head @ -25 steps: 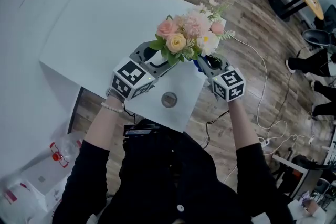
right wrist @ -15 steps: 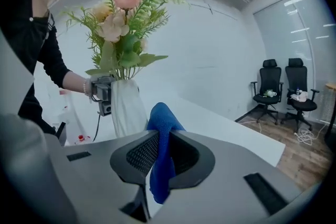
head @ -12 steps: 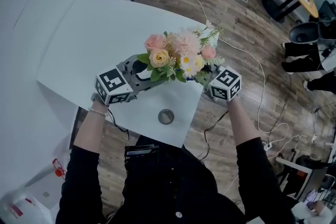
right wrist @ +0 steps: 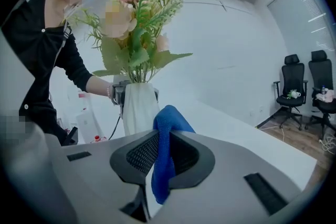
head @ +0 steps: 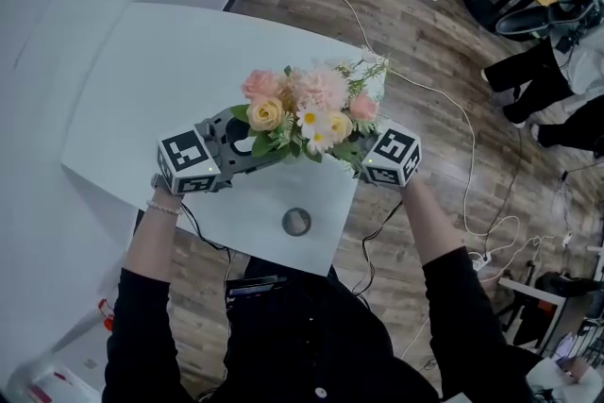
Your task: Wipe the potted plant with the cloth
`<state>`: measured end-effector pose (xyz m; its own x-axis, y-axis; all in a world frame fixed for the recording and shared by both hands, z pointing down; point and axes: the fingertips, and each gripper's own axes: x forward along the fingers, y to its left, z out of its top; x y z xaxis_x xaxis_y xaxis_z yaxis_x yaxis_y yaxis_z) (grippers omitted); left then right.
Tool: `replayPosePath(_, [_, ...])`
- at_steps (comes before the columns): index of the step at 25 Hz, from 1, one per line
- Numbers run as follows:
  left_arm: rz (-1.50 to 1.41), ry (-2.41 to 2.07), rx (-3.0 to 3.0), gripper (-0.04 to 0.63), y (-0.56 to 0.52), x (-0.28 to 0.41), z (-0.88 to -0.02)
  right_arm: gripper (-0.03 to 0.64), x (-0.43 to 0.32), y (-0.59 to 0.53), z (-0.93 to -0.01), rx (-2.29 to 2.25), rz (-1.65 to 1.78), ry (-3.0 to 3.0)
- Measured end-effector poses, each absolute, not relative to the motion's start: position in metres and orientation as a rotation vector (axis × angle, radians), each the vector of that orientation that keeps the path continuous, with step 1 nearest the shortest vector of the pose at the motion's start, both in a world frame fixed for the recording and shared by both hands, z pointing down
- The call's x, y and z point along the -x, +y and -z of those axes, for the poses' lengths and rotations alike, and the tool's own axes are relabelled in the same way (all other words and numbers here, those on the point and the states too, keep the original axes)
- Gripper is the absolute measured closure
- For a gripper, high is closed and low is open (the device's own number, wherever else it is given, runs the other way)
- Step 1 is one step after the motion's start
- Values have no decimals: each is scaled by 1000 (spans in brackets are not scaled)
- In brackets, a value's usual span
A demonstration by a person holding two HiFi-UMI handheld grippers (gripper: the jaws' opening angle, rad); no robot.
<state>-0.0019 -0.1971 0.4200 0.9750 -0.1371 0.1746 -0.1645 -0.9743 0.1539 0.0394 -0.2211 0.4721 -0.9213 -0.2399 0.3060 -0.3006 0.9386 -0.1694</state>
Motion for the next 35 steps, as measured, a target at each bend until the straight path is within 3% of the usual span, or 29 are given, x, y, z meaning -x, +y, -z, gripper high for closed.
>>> replayPosePath(22, [-185,-395,-3016,356,-196,5,-426,543,-35,-203,-572,-581,-455,-2507])
replayPosePath(35, [-151,-840,-2959,356,-183,-14,-424,543,-51,-152,-569,-787,-563,-2458])
